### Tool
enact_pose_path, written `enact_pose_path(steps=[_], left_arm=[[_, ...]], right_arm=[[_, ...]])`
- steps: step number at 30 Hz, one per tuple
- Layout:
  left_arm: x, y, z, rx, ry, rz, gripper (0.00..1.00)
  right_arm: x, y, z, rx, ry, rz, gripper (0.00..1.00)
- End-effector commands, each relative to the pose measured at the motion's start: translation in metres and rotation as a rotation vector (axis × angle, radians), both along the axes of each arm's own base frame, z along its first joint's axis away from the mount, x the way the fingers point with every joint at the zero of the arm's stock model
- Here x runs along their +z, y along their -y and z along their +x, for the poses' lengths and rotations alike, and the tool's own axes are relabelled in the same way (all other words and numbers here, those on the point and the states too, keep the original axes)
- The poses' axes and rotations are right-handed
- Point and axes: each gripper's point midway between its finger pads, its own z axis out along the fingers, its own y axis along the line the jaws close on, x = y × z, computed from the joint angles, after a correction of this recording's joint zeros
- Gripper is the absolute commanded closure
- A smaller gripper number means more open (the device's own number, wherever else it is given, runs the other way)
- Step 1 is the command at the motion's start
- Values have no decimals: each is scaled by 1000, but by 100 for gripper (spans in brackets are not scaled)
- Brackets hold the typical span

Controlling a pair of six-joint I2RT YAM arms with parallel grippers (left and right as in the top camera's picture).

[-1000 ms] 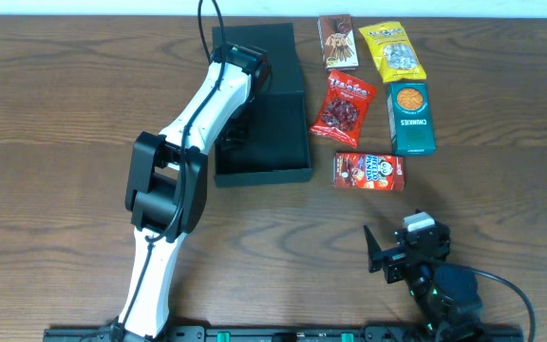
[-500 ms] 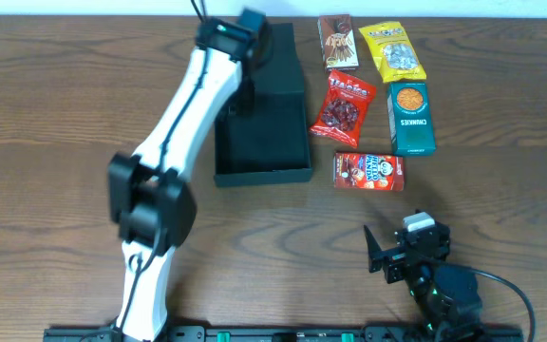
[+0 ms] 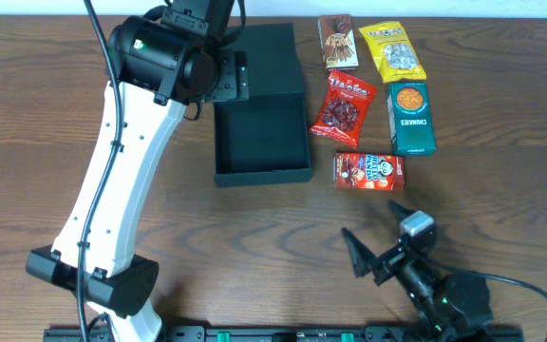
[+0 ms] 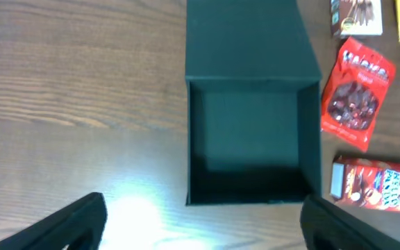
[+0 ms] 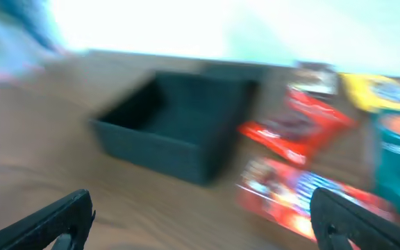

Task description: Pack container

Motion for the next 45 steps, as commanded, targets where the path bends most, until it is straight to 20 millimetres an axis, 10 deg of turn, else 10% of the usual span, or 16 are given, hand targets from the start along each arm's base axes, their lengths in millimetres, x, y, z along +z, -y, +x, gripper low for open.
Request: enact_pose_path(steps=[1,12,23,30,45], left_arm=[[-1,-1,-3,-5,-22,-20,5],[0,-5,3,-8,-33,-103,5],[0,-6,3,-32,-30,-88,5],[1,-5,7,-32,-13,-91,5],[2,-6,7,-28,-9,-87,5]], right_arm=[[11,-34,-32,245,-161,237,1],[32,-42,-42,309,-270,435,1],[78,-7,-1,42,-116,534,1],[120,8,44,-78,-50,280,1],[37,105,190,-431,-599,-448,1]])
